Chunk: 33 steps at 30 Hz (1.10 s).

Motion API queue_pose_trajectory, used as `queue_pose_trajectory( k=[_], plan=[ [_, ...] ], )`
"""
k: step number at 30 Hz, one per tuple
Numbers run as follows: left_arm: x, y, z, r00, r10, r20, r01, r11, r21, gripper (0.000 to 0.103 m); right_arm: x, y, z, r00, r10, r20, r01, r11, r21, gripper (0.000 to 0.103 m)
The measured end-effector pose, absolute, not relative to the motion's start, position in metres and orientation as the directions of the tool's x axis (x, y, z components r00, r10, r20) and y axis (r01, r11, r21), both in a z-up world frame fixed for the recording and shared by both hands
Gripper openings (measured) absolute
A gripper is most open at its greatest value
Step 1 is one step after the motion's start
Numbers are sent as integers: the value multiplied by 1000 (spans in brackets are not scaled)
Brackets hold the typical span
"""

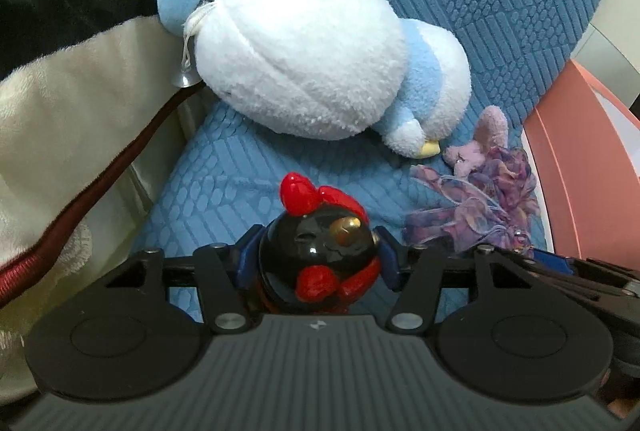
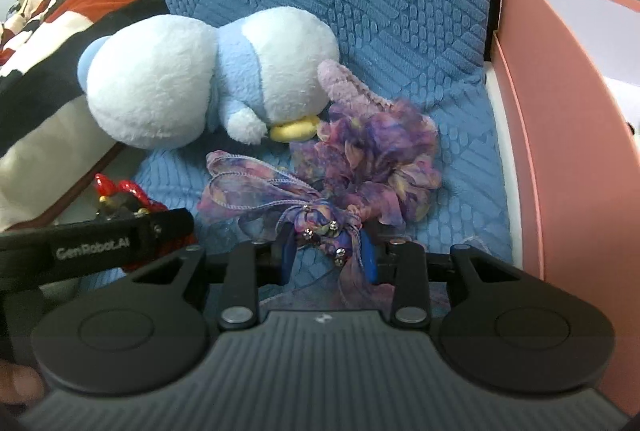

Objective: Organize objects
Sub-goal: 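Carry the red figure and purple bow toward the pink box with both tools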

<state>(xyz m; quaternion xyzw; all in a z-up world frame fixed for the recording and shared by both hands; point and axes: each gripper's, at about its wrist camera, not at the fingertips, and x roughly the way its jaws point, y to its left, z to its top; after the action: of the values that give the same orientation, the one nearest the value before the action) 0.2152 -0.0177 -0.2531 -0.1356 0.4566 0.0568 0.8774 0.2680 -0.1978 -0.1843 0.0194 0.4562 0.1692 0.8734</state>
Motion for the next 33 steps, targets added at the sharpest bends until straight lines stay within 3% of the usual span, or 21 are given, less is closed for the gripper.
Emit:
queue_pose_trajectory(
  k=[11,17,33],
  plan=[
    [192,-11,-234,596,-88,-798,-245,927,-284,64,242,-227,-164,529,333,-781,-255,940,227,37],
    [179,-23,-209,608,-93,-788,-211,938,-274,64,222,-237,-147,548,286,-786,-250,953,173,37],
    [143,-77,-136,590,-174,-788,-144,938,-315,64,180,-286,-75,557,371,-743,-253,928,273,37]
  ],
)
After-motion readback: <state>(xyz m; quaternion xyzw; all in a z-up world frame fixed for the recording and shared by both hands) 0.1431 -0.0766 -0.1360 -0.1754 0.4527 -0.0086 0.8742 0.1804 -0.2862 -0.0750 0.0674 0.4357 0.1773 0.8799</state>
